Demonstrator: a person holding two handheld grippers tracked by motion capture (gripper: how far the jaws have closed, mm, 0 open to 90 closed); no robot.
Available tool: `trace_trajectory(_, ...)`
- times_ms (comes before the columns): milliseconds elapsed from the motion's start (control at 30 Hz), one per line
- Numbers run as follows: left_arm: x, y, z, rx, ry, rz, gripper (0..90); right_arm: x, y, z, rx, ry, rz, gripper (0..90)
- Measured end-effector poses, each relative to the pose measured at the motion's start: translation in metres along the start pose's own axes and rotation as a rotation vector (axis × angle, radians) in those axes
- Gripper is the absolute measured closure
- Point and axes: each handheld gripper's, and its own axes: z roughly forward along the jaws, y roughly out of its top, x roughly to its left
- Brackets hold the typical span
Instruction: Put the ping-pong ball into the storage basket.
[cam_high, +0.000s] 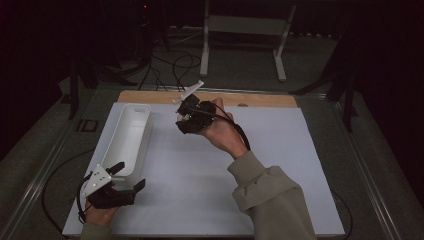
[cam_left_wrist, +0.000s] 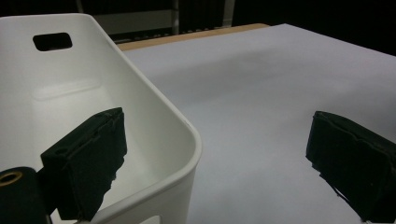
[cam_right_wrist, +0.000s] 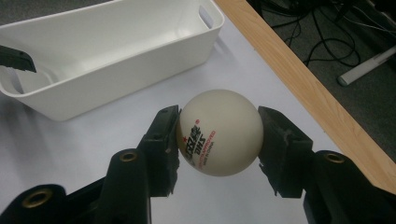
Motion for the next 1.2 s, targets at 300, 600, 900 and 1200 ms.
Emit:
trace_trajectory(300,0.000,0.000,0.000,0.000,0.000,0.000,5.8,0.001,0.004,0.003,0.001,0.005,-0.012,50.1)
trace_trajectory(600,0.000,0.000,0.000,0.000,0.000,-0.001,5.7,0.005,0.007,0.006,-0.007,0.010,-0.015,50.1)
trace_trajectory(900,0.000,0.000,0.000,0.001,-0.001,-0.002,5.8,0.010,0.010,0.012,-0.012,0.014,-0.012,50.1)
trace_trajectory(1200,0.000,0.000,0.000,0.000,-0.002,-0.004,5.8,0.013,0.014,0.016,-0.015,0.017,-0.014,50.1)
